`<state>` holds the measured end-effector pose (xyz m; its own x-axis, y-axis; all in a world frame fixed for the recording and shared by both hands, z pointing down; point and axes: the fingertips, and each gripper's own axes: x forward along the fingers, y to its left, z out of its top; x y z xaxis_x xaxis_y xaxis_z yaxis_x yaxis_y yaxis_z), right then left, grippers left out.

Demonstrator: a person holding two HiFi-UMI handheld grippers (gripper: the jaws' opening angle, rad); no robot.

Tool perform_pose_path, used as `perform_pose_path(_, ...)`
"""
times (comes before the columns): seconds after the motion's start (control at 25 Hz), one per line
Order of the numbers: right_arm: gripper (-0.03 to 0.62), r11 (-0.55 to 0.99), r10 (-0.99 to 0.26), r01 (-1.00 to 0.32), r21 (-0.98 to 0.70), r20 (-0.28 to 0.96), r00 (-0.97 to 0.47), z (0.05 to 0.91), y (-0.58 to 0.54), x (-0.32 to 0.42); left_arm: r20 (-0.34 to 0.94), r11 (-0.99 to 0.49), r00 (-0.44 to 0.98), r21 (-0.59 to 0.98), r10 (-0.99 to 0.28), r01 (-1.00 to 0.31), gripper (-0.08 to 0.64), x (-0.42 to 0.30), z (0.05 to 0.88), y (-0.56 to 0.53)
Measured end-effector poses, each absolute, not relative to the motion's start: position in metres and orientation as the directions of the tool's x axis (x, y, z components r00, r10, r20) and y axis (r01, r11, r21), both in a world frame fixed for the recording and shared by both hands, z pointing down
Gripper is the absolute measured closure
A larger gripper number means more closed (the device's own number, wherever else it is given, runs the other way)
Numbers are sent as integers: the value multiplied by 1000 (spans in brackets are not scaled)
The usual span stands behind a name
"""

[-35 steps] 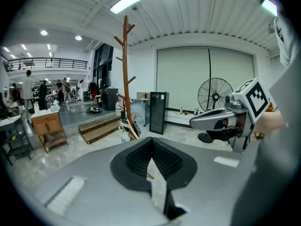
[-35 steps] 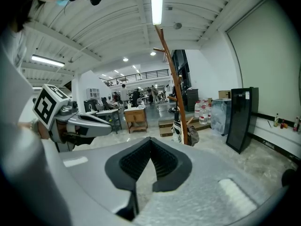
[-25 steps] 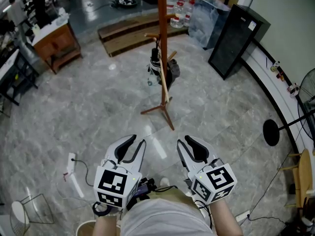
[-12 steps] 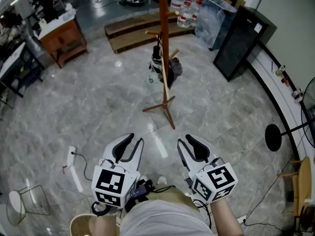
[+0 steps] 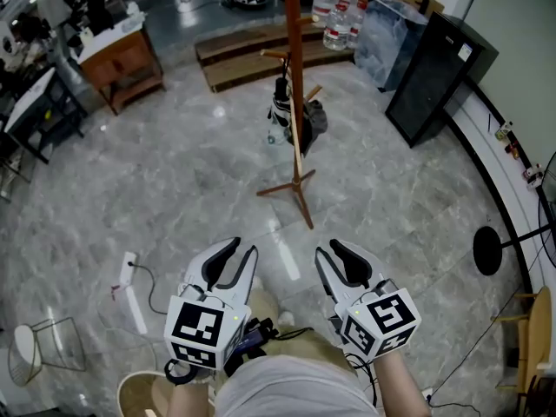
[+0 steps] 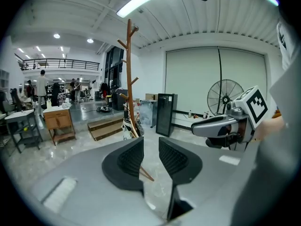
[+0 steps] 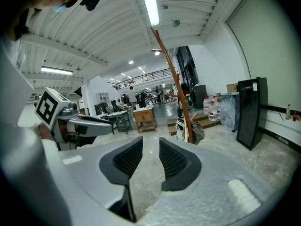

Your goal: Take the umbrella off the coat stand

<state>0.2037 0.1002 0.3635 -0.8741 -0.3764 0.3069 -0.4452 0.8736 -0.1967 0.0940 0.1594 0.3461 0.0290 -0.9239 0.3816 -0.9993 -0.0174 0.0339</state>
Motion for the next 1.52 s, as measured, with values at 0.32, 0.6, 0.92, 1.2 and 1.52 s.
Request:
perform_pose_path(0.32,486,873,-384,-450,-186,306,-871,366,87,197,377,-22,35,41,-925,-999,460,85,355,147)
perform_pose_path(0.6,486,864,-402,-468,-184,306,-863,366,66,179,369,-48,61,46,-928,-998,460,66,357,120)
perform_pose_path(0.92,486,848,-432,-497,-183,303,-850,362,29,143,364,-88,95,36,-927,-996,460,31,352,78)
perform_pose_path(1.2,486,833,-455,-523,-180,313,-834,358,-4,110,375,-122,127,37,-918,-992,457,-4,349,42)
perform_pose_path(1.52,486,810,-489,-560,-174,326,-809,352,-42,74,387,-171,171,35,-906,-985,456,-40,345,-1)
